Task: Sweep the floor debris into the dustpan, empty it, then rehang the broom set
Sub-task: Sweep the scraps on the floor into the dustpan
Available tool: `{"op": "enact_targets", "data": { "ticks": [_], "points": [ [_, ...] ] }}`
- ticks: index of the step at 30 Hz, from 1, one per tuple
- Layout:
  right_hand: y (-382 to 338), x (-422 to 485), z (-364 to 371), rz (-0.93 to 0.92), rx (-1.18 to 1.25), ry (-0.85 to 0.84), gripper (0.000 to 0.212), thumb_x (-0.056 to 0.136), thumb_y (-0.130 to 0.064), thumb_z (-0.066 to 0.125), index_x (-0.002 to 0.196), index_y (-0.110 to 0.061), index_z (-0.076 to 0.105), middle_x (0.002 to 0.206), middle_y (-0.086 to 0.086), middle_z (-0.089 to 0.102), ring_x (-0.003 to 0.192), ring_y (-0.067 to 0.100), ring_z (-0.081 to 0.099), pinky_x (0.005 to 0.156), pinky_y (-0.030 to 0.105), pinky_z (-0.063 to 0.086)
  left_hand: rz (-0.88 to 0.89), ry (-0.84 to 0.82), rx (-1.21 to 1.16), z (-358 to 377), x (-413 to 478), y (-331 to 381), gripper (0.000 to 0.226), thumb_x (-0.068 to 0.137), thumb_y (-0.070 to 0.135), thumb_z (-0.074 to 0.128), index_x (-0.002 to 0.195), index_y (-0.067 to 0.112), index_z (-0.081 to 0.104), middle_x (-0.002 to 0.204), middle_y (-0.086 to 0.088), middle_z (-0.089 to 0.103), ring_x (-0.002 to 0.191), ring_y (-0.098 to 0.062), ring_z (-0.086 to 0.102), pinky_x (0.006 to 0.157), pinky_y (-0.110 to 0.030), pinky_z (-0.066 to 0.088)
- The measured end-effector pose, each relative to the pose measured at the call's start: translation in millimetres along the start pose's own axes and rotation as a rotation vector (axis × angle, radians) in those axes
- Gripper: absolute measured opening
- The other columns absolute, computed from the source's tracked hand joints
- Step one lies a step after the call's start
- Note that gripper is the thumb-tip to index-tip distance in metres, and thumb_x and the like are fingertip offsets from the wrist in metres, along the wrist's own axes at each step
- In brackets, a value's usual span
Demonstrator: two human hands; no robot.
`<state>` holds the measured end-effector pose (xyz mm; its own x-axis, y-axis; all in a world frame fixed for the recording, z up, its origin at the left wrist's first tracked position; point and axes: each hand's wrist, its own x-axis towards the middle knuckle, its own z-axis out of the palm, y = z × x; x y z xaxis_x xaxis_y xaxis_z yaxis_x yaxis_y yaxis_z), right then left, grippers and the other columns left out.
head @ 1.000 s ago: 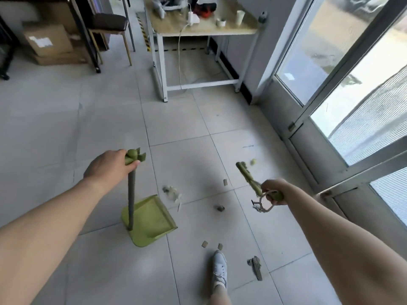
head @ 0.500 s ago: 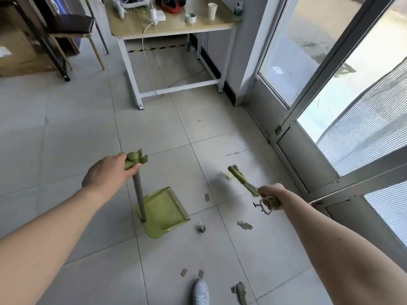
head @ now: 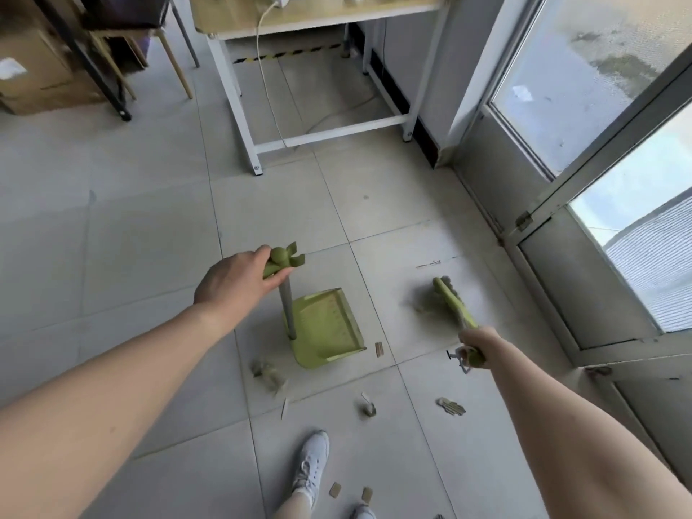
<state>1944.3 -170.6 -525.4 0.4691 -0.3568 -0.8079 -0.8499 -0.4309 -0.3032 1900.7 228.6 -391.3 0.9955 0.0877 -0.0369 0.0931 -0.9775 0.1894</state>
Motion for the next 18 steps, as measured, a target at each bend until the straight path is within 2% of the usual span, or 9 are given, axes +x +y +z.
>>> {"op": "enact_targets", "data": {
  "ticks": [2, 6, 11, 13, 16, 18],
  "points": [
    [-10.5, 5.2, 19.9, 0.019, 0.01, 0.011, 0.026, 0.092, 0.004, 0.037, 0.118, 0.001, 0.04, 0.083, 0.022, 0.055, 0.06, 0.027, 0.054, 0.048, 0.03, 0.046, 0.015, -0.009, -0.013, 6.3, 13.0, -9.1, 0.04, 0.09, 0.057, 0.051, 0.09, 0.017, 0.05, 0.067, 0.002, 0.054, 0.062, -0.029, 0.057, 0.051, -0.032, 0.045],
    [-28.9, -1.7, 49.3, 0.06, -0.023, -0.003, 0.017, 0.093, 0.001, 0.035, 0.11, 0.002, 0.037, 0.074, 0.017, 0.049, 0.056, 0.025, 0.051, 0.045, 0.027, 0.045, 0.044, -0.014, -0.024, 8.3, 42.2, -31.7, 0.041, 0.09, 0.057, 0.05, 0.09, 0.016, 0.05, 0.064, 0.001, 0.054, 0.059, -0.029, 0.055, 0.05, -0.034, 0.046],
    [-34.4, -22.8, 69.4, 0.061, -0.329, -0.06, 0.015, 0.093, -0.006, 0.037, 0.104, -0.003, 0.046, 0.074, 0.011, 0.051, 0.062, 0.022, 0.051, 0.058, 0.033, 0.046, 0.058, -0.014, -0.013, -1.1, 60.9, -54.4, 0.042, 0.09, 0.058, 0.049, 0.091, 0.015, 0.051, 0.068, -0.004, 0.059, 0.062, -0.03, 0.056, 0.052, -0.036, 0.049],
    [-32.1, -33.9, 78.3, 0.061, -0.432, -0.063, 0.024, 0.093, -0.009, 0.036, 0.114, -0.007, 0.045, 0.076, 0.014, 0.053, 0.062, 0.024, 0.052, 0.054, 0.03, 0.044, 0.033, -0.013, -0.019, -7.9, 56.9, -63.7, 0.042, 0.091, 0.057, 0.05, 0.092, 0.015, 0.052, 0.07, -0.005, 0.06, 0.064, -0.031, 0.057, 0.054, -0.036, 0.049],
    [-26.4, -53.9, 94.3, 0.073, -0.485, -0.102, 0.025, 0.091, -0.013, 0.037, 0.108, 0.002, 0.049, 0.076, 0.014, 0.055, 0.062, 0.025, 0.055, 0.048, 0.025, 0.045, -0.005, -0.006, -0.02, -16.0, 42.8, -74.0, 0.042, 0.091, 0.056, 0.05, 0.095, 0.014, 0.053, 0.074, -0.007, 0.062, 0.067, -0.032, 0.057, 0.055, -0.035, 0.048],
    [-16.0, -69.9, 109.9, 0.064, -0.497, -0.146, 0.026, 0.092, -0.014, 0.036, 0.111, 0.001, 0.045, 0.077, 0.015, 0.056, 0.062, 0.024, 0.056, 0.048, 0.024, 0.046, -0.011, 0.0, -0.008, -20.8, 27.0, -79.1, 0.042, 0.092, 0.055, 0.049, 0.097, 0.013, 0.053, 0.077, -0.009, 0.062, 0.068, -0.032, 0.058, 0.055, -0.035, 0.048]
  ]
}}
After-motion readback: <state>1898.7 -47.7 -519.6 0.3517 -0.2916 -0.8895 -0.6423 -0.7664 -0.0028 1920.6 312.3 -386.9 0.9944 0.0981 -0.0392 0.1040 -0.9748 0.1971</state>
